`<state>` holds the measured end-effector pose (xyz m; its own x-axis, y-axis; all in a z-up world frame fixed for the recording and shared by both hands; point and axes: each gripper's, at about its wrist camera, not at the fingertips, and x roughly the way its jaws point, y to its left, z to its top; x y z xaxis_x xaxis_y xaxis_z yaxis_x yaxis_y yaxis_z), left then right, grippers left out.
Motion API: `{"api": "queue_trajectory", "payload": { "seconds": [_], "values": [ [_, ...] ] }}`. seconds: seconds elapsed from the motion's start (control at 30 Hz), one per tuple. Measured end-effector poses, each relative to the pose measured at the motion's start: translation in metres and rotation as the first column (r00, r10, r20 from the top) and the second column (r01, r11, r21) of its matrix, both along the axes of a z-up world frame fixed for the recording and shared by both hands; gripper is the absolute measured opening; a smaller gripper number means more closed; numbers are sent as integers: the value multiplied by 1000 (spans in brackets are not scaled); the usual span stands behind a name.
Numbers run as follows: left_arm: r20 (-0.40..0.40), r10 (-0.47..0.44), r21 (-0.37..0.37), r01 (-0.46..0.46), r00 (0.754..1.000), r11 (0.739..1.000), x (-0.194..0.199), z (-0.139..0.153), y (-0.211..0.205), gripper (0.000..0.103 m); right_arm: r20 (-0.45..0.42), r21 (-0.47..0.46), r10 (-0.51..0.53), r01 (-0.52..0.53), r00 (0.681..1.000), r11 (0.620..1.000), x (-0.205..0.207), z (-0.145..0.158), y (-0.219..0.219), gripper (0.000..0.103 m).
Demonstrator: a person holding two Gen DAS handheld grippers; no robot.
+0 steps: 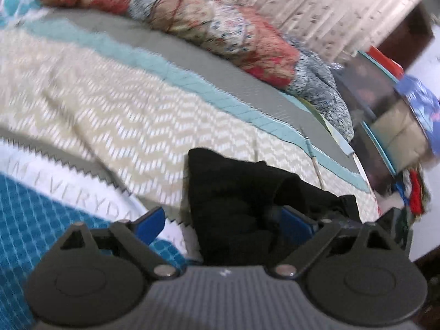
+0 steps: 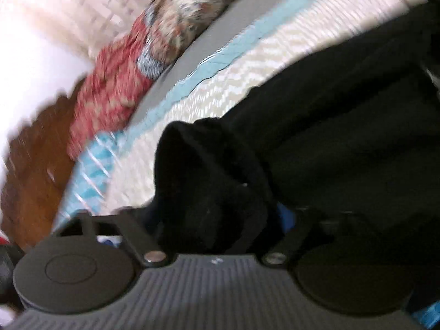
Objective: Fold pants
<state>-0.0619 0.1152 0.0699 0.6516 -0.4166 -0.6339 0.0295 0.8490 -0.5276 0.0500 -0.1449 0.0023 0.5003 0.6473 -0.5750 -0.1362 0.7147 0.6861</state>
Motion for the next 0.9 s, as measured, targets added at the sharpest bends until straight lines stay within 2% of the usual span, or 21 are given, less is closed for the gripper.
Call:
{"api": "queue_trajectory", "payload": {
  "seconds": [0.03,0.17,0.2,0.23,0.27,0.3,0.33,0.43,0.5,0.53,0.6,0.63,0.67,0.77,0.83,0.9],
  "values": [
    [-10,-1,-8,1,1000,1000,2,-2,-1,90,40,-60,18,-15,999,998,-2,6,5,37],
    [-19,-40,10,40,999,999,9,-8,-17,90,221,-97,36,-14,975,995,-11,26,-5,36],
    [-24,-48,15,48,999,999,10,-10,-21,90,257,-163,43,-1,965,987,-11,28,-5,39],
    [-34,-54,23,55,998,998,15,-14,-26,90,275,-260,43,31,960,965,-9,26,-2,47],
    [-45,-59,37,61,997,997,19,-16,-32,90,266,-349,22,75,964,934,-5,21,-2,49],
    [-49,-65,51,67,997,996,22,-17,-38,90,257,-385,-16,118,966,915,-3,17,-8,52],
    [-43,-77,66,80,996,995,24,-16,-46,90,253,-367,-60,153,966,917,-4,16,-19,53],
    [-14,-136,102,137,991,985,27,-14,-67,88,263,-226,-195,257,945,940,-17,24,-58,53],
    [-32,-181,164,184,983,969,31,-18,-85,87,288,-170,-212,268,934,948,-28,35,-71,53],
    [-54,-195,203,202,979,958,32,-22,-93,86,297,-152,-205,259,933,954,-31,40,-74,52],
    [-111,-221,314,245,969,917,33,-36,-112,87,318,-110,-175,220,932,969,-34,48,-71,52],
    [-131,-231,368,264,964,891,31,-43,-119,88,322,-100,-158,199,934,975,-30,51,-59,51],
    [-136,-234,393,270,963,879,28,-47,-123,89,321,-96,-131,169,938,981,-24,54,-47,51],
    [-133,-227,400,262,965,878,22,-48,-122,90,300,-96,-10,41,954,994,-7,54,-15,51],
    [-151,-215,380,257,965,889,22,-47,-118,91,239,-144,79,-45,968,989,12,42,10,46],
    [-172,-210,357,260,962,897,22,-51,-112,91,212,-207,64,-19,975,978,30,26,14,37]
  ]
}}
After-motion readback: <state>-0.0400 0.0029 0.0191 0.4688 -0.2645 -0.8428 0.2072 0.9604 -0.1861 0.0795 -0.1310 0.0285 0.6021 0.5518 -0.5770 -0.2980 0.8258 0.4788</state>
